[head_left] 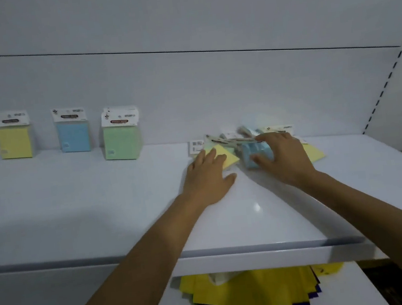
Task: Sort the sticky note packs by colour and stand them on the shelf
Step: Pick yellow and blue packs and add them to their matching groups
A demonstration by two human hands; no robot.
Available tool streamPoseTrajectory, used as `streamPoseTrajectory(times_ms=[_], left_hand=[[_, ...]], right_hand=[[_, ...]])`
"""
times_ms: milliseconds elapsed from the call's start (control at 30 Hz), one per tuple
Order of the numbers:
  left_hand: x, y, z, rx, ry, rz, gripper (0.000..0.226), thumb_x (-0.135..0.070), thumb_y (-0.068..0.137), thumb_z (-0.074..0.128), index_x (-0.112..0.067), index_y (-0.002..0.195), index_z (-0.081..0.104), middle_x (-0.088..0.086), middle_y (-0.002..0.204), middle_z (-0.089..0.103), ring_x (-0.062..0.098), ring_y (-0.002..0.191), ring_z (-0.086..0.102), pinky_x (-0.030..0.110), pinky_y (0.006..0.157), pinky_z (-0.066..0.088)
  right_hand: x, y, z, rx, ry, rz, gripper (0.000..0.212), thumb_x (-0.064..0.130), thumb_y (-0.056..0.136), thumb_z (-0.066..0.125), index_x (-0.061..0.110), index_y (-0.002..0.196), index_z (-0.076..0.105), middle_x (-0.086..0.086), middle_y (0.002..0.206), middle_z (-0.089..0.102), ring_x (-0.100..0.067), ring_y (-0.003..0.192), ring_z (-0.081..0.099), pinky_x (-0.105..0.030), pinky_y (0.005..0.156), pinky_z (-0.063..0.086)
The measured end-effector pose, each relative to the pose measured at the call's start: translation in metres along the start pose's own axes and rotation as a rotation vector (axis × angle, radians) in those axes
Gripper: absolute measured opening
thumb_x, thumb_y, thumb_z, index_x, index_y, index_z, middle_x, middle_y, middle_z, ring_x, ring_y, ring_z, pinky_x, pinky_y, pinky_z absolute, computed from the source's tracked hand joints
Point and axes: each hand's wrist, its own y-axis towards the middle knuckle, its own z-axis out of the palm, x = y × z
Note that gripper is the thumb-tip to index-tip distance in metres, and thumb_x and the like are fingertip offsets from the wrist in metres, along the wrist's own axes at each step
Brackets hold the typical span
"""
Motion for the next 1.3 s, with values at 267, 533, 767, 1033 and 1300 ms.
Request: streamPoseTrajectory(times_ms=[267, 533, 767, 1033, 1300], left_hand=[[0.011, -0.009, -0.003, -0.189, -0.310, -0.192, 0.044, -0.043, 0.083, 0.064, -0.017, 0.117, 0.055, 0.005, 0.122, 0.054, 0.027, 0.118, 0.046, 0.036, 0.099, 0.038], [0.014, -0.008, -0.007, -0.249, -0.510, -0.299, 0.042, -0.043, 0.070, 0.077, -0.027, 0.097, 0.050, -0.002, 0.112, 0.049, 0.019, 0.091, 0.058, 0.037, 0.078, 0.050], [0.019, -0.006, -0.007, -0.354, -0.599, -0.296, 0.055, -0.030, 0.070, 0.081, -0.023, 0.114, 0.047, -0.008, 0.104, 0.060, 0.011, 0.099, 0.052, 0.024, 0.072, 0.038], [0.014, -0.007, -0.005, -0.428, -0.390, -0.235, 0.099, -0.045, 0.062, 0.082, -0.024, 0.142, 0.027, 0.004, 0.139, 0.039, 0.022, 0.125, 0.045, 0.040, 0.101, 0.042], [0.010, -0.010, -0.005, -0.202, -0.597, -0.239, 0.084, -0.037, 0.068, 0.081, -0.025, 0.137, 0.035, -0.009, 0.099, 0.060, 0.019, 0.098, 0.061, 0.035, 0.090, 0.047]], right_hand=[[-0.031, -0.018, 0.017, 0.014, -0.011, 0.041, 0.067, 0.052, 0.082, 0.058, 0.020, 0.138, 0.041, -0.006, 0.144, 0.041, -0.029, 0.131, 0.039, -0.041, 0.105, 0.032], [-0.028, -0.024, 0.008, -0.030, 0.122, 0.127, 0.060, 0.063, 0.080, 0.055, 0.023, 0.124, 0.051, -0.002, 0.125, 0.054, -0.025, 0.110, 0.053, -0.035, 0.085, 0.041], [-0.016, -0.030, 0.001, -0.169, 0.567, 0.008, 0.061, 0.058, 0.077, 0.062, 0.030, 0.128, 0.044, 0.012, 0.127, 0.051, -0.010, 0.117, 0.048, -0.035, 0.094, 0.045], [-0.018, -0.026, -0.004, -0.458, 0.337, -0.189, 0.068, 0.041, 0.072, 0.069, 0.013, 0.130, 0.044, -0.011, 0.136, 0.044, -0.020, 0.125, 0.039, -0.033, 0.099, 0.035], [-0.018, -0.030, -0.001, -0.339, 0.547, -0.002, 0.073, 0.053, 0.073, 0.064, 0.021, 0.134, 0.039, 0.016, 0.120, 0.037, -0.007, 0.113, 0.045, -0.025, 0.087, 0.043]])
